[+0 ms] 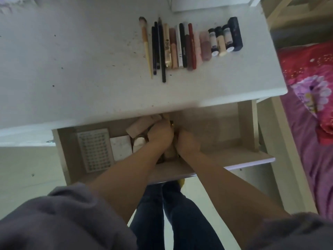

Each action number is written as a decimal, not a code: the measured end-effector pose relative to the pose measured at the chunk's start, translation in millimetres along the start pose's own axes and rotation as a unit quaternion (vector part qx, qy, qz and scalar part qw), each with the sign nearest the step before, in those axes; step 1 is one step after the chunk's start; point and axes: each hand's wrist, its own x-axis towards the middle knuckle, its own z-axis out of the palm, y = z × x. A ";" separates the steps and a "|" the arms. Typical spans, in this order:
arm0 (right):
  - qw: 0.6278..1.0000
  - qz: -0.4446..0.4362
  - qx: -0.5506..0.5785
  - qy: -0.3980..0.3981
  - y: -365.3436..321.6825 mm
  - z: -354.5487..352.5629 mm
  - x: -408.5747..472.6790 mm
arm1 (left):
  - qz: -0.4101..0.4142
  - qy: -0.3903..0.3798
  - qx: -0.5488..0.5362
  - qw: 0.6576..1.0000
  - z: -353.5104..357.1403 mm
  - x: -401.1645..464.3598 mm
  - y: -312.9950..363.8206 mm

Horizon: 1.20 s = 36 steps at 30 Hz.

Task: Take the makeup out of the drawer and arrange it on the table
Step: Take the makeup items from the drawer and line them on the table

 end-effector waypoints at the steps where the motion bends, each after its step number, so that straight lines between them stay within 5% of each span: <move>1: 1.000 0.001 -0.004 0.011 0.5 2.2 0.4 | -0.005 0.004 0.022 1.000 2.9 3.4 -0.6; 9: 0.998 0.040 -0.005 0.048 24.5 -17.2 -1.7 | 0.004 -0.007 0.098 0.995 6.1 20.5 12.4; 13: 0.996 0.068 0.033 0.056 39.0 -44.5 -11.4 | -0.028 -0.072 -0.053 0.996 2.4 8.0 29.3; 18: 0.998 -0.014 0.063 0.018 44.5 -93.2 -45.9 | 0.094 -0.096 -0.200 0.970 -27.0 -44.4 23.3; 23: 0.983 -0.123 0.134 -0.012 7.3 -147.5 -68.5 | 0.195 -0.018 -0.263 0.945 -112.0 -72.1 -9.7; 27: 0.960 -0.173 0.213 0.058 -73.3 -177.7 -33.4 | 0.142 0.101 -0.270 0.947 -192.7 -25.8 -28.4; 30: 0.954 -0.186 0.213 0.096 -135.5 -181.6 8.1 | 0.076 0.088 -0.212 0.970 -231.8 29.1 -37.5; 36: 0.974 -0.190 -0.008 0.121 -199.1 -175.3 74.4 | 0.027 0.048 -0.173 0.983 -248.1 100.0 -30.6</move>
